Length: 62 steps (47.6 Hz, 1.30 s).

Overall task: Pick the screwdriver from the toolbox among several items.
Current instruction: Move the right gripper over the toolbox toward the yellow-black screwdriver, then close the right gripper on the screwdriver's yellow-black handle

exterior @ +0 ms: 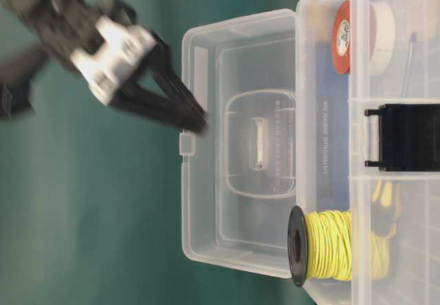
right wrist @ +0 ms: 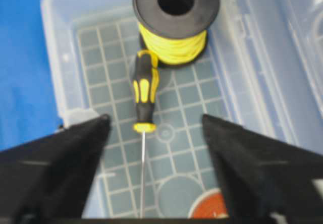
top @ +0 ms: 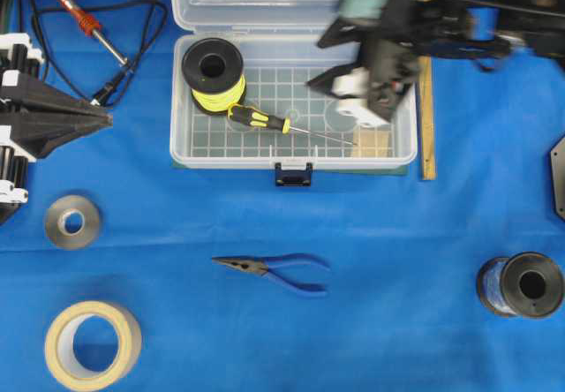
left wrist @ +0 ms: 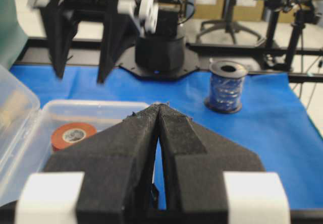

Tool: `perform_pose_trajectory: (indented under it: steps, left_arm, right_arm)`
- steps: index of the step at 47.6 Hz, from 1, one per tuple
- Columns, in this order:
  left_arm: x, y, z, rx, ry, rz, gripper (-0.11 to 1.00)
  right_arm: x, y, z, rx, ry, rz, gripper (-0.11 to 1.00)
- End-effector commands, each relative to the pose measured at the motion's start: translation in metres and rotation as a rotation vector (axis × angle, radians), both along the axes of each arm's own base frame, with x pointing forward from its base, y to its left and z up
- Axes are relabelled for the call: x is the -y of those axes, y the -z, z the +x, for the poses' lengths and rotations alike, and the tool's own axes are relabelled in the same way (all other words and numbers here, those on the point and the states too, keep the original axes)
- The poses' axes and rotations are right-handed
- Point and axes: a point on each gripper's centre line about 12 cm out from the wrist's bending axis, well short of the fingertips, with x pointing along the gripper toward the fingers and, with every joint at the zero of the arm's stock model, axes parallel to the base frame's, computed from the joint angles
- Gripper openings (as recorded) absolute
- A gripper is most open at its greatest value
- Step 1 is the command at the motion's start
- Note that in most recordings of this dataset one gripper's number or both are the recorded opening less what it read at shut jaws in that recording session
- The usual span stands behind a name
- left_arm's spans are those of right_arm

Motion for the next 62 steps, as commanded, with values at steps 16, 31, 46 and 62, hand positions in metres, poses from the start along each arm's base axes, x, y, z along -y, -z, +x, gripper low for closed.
perform_pose_trajectory:
  steps: [16,31,46,62]
  left_arm:
    - [-0.009,-0.004,0.002,0.009,-0.047,-0.007,0.0]
    - [-0.013,-0.001,0.001,0.002,-0.065,-0.012,0.0]
    - [-0.013,0.0,0.001,0.002,-0.065,-0.018,0.0]
    - [-0.013,-0.004,-0.001,0.015,-0.064,-0.021,0.0]
  right_arm:
    - [0.019,0.074,0.064,-0.221,-0.011,0.043,0.7]
    - [0.02,0.126,0.071,-0.31,-0.014,0.064,0.69]
    - [0.018,0.139,0.075,-0.311,-0.019,0.062,0.42]
    - [0.009,0.099,0.069,-0.25,-0.011,0.076,0.25]
